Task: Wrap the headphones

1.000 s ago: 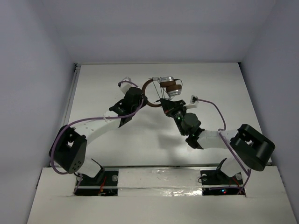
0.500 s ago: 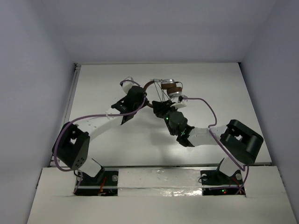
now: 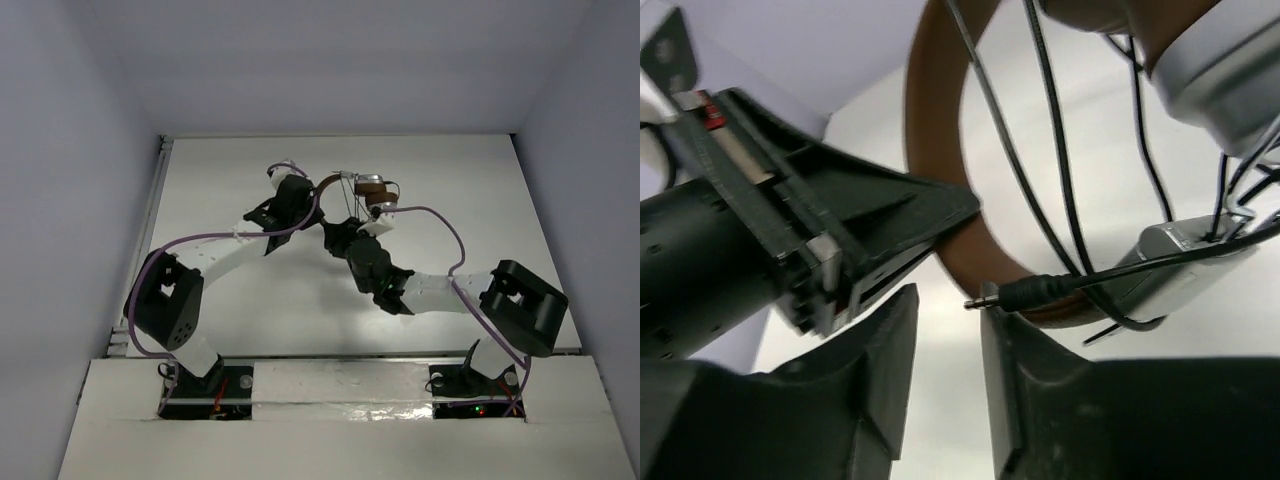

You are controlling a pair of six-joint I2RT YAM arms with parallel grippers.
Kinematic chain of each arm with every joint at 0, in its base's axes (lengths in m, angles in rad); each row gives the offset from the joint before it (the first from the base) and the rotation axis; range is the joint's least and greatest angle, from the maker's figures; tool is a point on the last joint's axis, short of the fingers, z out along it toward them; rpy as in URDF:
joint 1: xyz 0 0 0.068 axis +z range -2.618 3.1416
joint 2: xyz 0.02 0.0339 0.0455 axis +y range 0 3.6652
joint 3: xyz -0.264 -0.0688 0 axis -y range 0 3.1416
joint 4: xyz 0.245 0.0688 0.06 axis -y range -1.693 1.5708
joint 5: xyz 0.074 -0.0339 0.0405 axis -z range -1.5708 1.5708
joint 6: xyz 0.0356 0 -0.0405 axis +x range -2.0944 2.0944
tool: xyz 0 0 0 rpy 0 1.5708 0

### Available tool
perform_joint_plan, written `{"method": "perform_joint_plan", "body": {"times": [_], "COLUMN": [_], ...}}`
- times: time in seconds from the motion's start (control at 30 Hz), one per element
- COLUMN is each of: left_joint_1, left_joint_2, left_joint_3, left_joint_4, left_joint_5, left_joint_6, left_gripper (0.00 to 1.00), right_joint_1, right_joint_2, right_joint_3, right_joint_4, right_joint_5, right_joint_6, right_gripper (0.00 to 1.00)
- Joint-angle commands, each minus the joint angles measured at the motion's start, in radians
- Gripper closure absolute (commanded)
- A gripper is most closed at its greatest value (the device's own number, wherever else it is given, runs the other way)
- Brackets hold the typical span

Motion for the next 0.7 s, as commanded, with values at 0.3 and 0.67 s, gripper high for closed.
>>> {"method": "perform_joint_plan", "body": {"times": [0.3,0.67], "left_joint_1": [0.102,0.111], "left_joint_2": [0.004,0.03], "left_joint_3": [0.085,0.087], "left_joint_4": [0.077,0.099], "left_joint_5": [0.075,0.09], "left_joint_6": [0.019,0.019], "left_gripper": [1.0,1.0], "right_joint_1": [0.01,0.01], "right_joint_2": [-0.252,-0.751], "right_joint_3": [-0.082,-0.276], "right_joint_4": [-0.188,-0.429], "right_joint_5": [-0.488,-0.344], "right_joint_6": [0.089,0.075], "right_gripper": [0.29,0.23]}}
